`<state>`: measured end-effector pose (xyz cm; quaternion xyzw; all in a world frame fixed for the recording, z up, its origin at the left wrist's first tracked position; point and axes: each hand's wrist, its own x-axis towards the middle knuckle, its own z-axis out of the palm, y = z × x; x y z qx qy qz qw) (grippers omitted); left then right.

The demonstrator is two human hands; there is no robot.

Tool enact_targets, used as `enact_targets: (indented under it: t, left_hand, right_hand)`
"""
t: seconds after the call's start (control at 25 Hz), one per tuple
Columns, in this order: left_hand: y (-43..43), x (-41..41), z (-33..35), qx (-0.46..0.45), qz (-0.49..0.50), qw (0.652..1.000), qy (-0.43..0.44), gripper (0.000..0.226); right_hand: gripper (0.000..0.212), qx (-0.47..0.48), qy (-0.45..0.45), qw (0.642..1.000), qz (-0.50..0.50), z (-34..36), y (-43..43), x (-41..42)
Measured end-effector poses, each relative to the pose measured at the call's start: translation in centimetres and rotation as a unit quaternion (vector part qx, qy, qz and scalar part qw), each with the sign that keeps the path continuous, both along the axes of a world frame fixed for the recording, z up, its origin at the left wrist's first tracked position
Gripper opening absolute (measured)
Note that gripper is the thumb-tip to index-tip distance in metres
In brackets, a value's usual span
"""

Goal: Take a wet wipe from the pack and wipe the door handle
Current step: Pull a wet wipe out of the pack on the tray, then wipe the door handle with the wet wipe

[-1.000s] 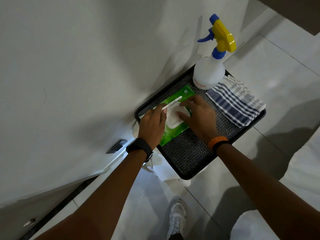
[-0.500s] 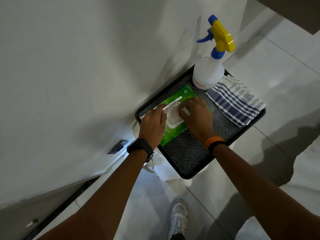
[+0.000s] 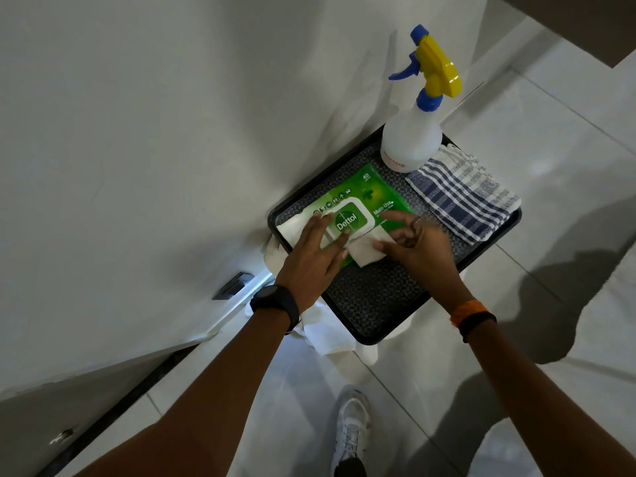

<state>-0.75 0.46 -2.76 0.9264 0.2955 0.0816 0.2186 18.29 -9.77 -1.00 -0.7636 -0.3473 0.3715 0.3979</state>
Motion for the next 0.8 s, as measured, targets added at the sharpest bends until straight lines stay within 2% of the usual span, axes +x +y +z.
enact_targets:
  t: [0.08,0.2,0.28,0.36,0.48,0.6,0.8]
  left_hand:
    - [-0.2,0.1,0.1,-0.008,0.005,1.0,-0.003,0.033]
    - [-0.9,-0.1,1.0,-0.067,0.084,0.992,-0.073,0.028]
    - [-1.8,-1.3,2.8,-0.144,0.186,0.959,-0.16,0.025]
    - [-2.5,-3.1,5.3,-0.201,0.238,0.927,-0.211,0.023]
    - [-3.4,-7.7,9.1,-0.211,0.289,0.9,-0.25,0.02]
    - [-4.4,-13.5,13.4,-0.205,0.343,0.868,-0.295,0.013]
    - [-6.8,-26.0,22.4,-0.154,0.391,0.833,-0.359,0.034]
  right_hand:
    - [0.049,0.006,0.01,1.0,-0.011,-0.2,0.0,-0.7]
    - [0.027,0.045,0.07,0.996,-0.044,0.4,0.3,-2.4]
    - [0.017,0.066,0.103,0.991,-0.053,1.5,0.7,-4.0]
    - [0.011,0.081,0.14,0.986,-0.052,3.2,1.1,-6.0]
    - [0.008,0.09,0.178,0.979,-0.042,7.0,2.0,-10.7]
    - [0.012,0.107,0.177,0.978,-0.021,11.3,2.8,-16.7]
    - [0.019,0.158,0.215,0.963,0.045,20.9,2.6,-29.3]
